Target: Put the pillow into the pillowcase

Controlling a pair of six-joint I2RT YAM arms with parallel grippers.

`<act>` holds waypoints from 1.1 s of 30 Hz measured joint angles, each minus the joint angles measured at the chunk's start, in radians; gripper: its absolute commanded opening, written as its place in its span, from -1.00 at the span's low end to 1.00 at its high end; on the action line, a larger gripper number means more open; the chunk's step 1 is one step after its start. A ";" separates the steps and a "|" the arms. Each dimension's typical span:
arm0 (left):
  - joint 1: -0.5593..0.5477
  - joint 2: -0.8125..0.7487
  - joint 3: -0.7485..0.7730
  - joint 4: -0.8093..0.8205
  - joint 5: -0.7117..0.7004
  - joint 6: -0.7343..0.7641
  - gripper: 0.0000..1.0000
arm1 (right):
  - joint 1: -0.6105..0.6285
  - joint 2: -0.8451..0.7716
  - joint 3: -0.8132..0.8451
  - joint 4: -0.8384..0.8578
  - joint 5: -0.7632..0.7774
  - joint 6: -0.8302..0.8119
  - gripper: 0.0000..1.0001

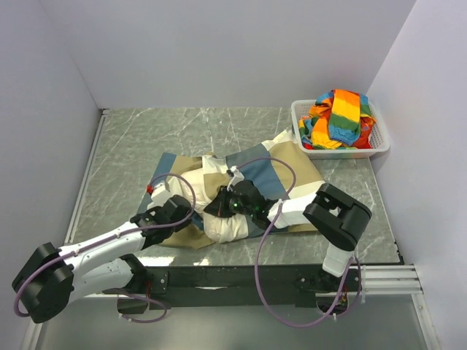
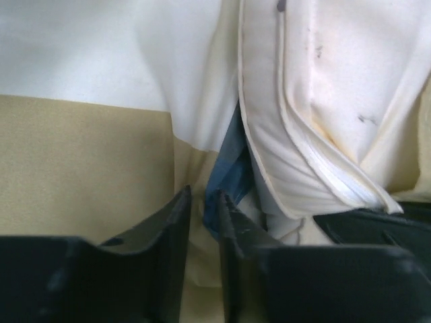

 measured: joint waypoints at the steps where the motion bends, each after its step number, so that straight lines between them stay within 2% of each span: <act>1: 0.002 0.011 0.006 -0.007 0.000 0.007 -0.21 | -0.004 0.006 -0.008 0.030 -0.013 0.010 -1.00; 2: 0.002 0.024 0.013 -0.012 0.000 0.011 -0.06 | -0.008 0.010 -0.017 0.056 -0.026 0.020 -1.00; 6: 0.002 0.074 0.060 -0.045 0.003 0.006 0.03 | -0.016 0.011 -0.029 0.089 -0.047 0.036 -1.00; 10: 0.002 0.096 0.102 -0.062 0.021 -0.010 -0.03 | -0.020 0.011 -0.029 0.089 -0.055 0.041 -1.00; 11: 0.002 0.097 0.105 -0.061 0.028 -0.016 -0.14 | -0.021 0.011 -0.029 0.090 -0.056 0.042 -1.00; 14: 0.000 0.118 0.111 -0.062 0.048 -0.041 -0.29 | -0.022 0.011 -0.029 0.089 -0.058 0.043 -1.00; 16: -0.004 0.152 0.120 -0.069 0.056 -0.063 -0.28 | -0.022 0.010 -0.029 0.089 -0.058 0.045 -1.00; 23: -0.026 0.191 0.122 -0.067 0.072 -0.129 0.00 | -0.022 -0.012 -0.026 0.045 -0.048 0.040 -1.00; 26: -0.033 0.227 0.123 -0.051 0.084 -0.140 0.01 | -0.021 -0.023 -0.019 0.016 -0.038 0.034 -1.00; 28: -0.038 0.244 0.124 -0.040 0.088 -0.150 -0.07 | -0.019 -0.032 -0.011 -0.010 -0.027 0.029 -1.00; 29: -0.038 0.244 0.123 -0.035 0.089 -0.154 -0.29 | -0.018 -0.038 -0.009 -0.023 -0.021 0.025 -1.00; 33: -0.039 0.236 0.095 -0.004 0.099 -0.177 -0.80 | -0.014 -0.056 0.011 -0.081 0.000 0.008 -1.00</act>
